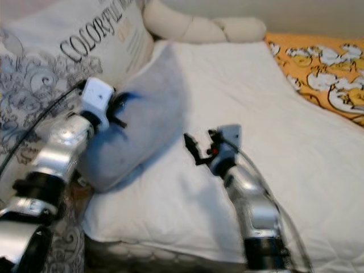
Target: Clean up the room
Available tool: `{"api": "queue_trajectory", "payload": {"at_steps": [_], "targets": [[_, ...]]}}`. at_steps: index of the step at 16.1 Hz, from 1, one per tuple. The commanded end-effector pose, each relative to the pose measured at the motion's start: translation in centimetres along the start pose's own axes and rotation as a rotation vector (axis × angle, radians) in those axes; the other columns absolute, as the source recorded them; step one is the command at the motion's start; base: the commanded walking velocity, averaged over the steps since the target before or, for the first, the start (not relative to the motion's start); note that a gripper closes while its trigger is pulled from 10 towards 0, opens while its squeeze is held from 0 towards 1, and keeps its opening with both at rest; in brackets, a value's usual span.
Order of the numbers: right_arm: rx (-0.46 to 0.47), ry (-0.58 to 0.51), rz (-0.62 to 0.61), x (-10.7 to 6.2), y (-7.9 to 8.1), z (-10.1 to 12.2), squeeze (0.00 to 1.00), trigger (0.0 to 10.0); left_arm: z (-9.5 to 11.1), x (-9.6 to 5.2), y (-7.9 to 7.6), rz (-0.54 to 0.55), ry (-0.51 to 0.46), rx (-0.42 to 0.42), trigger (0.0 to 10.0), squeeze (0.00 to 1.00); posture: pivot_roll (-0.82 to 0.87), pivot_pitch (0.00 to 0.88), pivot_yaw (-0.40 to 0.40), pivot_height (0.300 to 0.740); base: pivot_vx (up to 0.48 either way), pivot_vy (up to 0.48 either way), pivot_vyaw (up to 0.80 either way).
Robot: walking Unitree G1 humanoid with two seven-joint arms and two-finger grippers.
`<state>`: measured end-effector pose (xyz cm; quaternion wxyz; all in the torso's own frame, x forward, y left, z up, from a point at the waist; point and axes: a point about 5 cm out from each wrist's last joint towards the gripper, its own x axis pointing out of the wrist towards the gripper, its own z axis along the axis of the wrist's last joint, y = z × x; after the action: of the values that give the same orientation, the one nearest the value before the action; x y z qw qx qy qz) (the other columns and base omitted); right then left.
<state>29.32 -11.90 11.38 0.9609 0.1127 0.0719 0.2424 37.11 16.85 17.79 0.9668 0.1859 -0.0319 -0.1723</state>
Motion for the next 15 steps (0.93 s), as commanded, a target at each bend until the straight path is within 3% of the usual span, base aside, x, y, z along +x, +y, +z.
{"api": "queue_trajectory", "payload": {"at_steps": [1,6,9,11,15], "targets": [[-0.012,0.003,-0.002,-0.1,-0.1,0.1,0.00,10.0,0.8,0.1,0.3,0.017,-0.029,0.010,10.0,0.00,-0.06,0.000,0.037,0.740,0.000,0.000,0.00],[-0.018,0.012,0.003,0.1,-0.2,0.0,0.00,10.0,0.6,0.4,0.1,-0.005,-0.010,0.021,10.0,0.00,-0.06,0.000,0.041,0.740,0.000,0.000,0.00],[-0.042,0.024,0.017,0.3,-0.3,0.2,0.00,10.0,0.5,1.0,-0.2,-0.022,0.009,-0.004,10.0,0.00,-0.06,0.000,0.038,0.740,0.000,0.000,0.00],[-0.070,0.025,0.073,0.1,-0.6,0.9,0.00,10.0,1.0,2.2,0.0,-0.019,0.012,-0.104,10.0,0.00,-0.07,0.000,0.040,0.740,0.000,0.000,0.00],[-0.070,0.025,0.073,0.1,-0.6,0.9,0.00,10.0,1.0,2.2,0.0,-0.019,0.012,-0.104,10.0,0.00,-0.07,0.000,0.040,0.740,0.000,0.000,0.00]]}}
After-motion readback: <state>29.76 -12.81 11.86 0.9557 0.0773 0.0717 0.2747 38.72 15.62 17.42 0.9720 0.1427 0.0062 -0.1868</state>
